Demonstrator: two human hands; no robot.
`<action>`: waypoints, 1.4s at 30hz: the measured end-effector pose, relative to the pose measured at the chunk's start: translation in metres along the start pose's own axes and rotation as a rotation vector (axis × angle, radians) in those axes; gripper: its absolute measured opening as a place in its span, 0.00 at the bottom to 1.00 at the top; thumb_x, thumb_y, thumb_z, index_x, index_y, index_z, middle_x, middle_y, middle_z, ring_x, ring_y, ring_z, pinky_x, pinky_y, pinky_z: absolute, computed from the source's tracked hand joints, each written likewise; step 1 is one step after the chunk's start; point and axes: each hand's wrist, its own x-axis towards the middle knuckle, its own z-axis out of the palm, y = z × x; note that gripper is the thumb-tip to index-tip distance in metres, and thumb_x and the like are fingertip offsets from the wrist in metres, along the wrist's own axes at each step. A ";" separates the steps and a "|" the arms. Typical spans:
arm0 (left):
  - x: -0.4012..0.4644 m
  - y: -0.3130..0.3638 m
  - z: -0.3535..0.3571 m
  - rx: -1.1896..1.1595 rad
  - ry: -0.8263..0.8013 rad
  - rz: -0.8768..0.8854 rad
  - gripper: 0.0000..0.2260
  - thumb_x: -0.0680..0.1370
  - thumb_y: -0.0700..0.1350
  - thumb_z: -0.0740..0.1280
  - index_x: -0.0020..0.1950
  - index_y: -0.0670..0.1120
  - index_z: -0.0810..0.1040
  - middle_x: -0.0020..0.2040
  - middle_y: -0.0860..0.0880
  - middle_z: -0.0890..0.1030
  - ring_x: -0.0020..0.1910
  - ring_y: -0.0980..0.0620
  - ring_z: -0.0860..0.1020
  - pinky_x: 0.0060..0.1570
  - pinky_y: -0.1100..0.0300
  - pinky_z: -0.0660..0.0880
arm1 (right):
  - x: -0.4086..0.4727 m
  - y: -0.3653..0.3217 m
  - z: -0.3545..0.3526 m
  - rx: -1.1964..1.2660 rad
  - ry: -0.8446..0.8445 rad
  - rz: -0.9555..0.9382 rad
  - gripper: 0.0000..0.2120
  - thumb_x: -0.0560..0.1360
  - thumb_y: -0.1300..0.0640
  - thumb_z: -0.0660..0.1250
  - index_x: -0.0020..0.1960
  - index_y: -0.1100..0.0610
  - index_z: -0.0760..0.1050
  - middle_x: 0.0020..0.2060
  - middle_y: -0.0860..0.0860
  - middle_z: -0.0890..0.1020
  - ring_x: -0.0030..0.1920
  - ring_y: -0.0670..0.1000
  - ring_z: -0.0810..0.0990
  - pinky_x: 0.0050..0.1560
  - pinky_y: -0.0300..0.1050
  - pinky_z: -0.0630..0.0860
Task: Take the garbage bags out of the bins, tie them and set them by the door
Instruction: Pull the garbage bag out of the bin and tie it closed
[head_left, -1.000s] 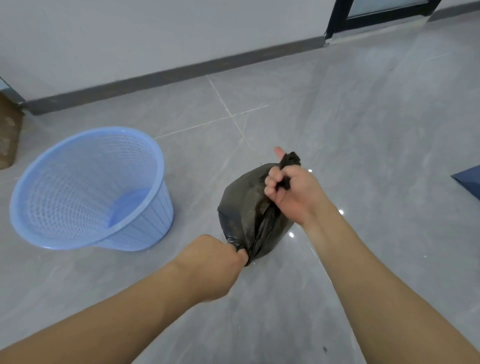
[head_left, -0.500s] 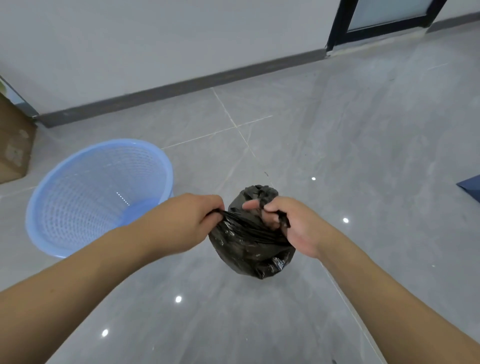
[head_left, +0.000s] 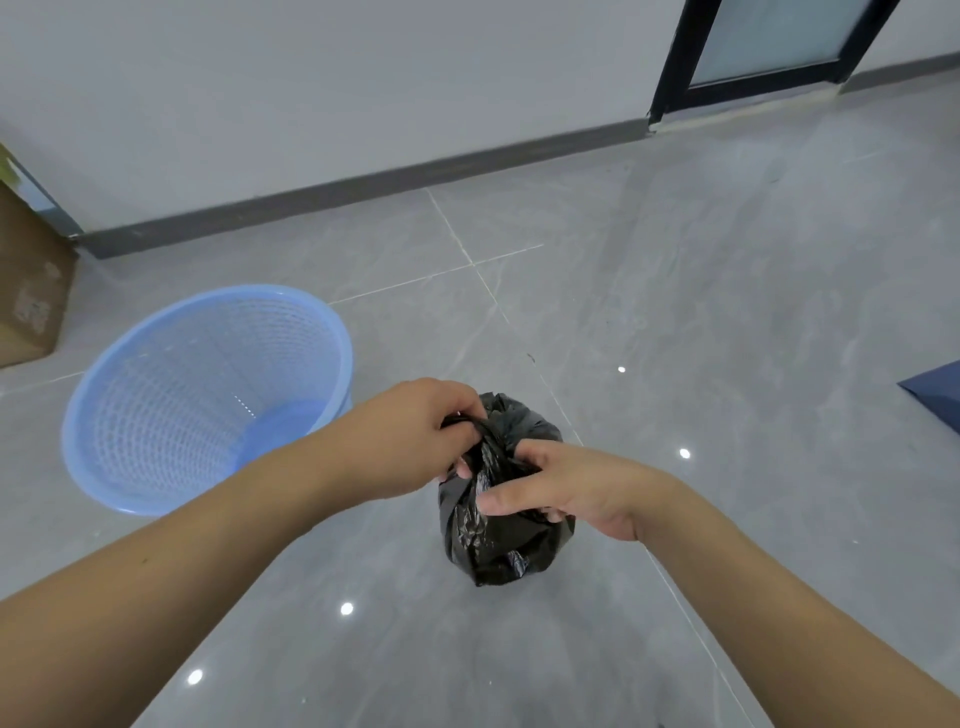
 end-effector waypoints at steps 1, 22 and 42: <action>0.001 0.001 -0.001 -0.037 -0.006 -0.019 0.07 0.79 0.41 0.61 0.46 0.50 0.78 0.37 0.51 0.85 0.34 0.56 0.81 0.42 0.59 0.77 | 0.003 0.001 0.003 0.020 0.010 -0.019 0.08 0.70 0.55 0.76 0.44 0.49 0.77 0.40 0.46 0.84 0.37 0.41 0.80 0.40 0.35 0.73; 0.022 -0.035 0.047 -0.363 0.201 -0.171 0.06 0.83 0.44 0.58 0.49 0.49 0.74 0.36 0.50 0.77 0.27 0.59 0.72 0.28 0.66 0.68 | 0.000 -0.002 0.000 -1.225 0.463 -0.019 0.12 0.70 0.39 0.62 0.39 0.48 0.73 0.38 0.47 0.71 0.48 0.55 0.73 0.55 0.51 0.66; 0.034 -0.040 0.070 -0.502 0.248 -0.244 0.07 0.83 0.46 0.56 0.51 0.47 0.73 0.34 0.47 0.78 0.28 0.55 0.73 0.32 0.61 0.71 | 0.015 0.051 0.004 -1.167 0.837 -0.415 0.14 0.68 0.51 0.59 0.52 0.53 0.74 0.39 0.47 0.77 0.40 0.54 0.73 0.47 0.49 0.65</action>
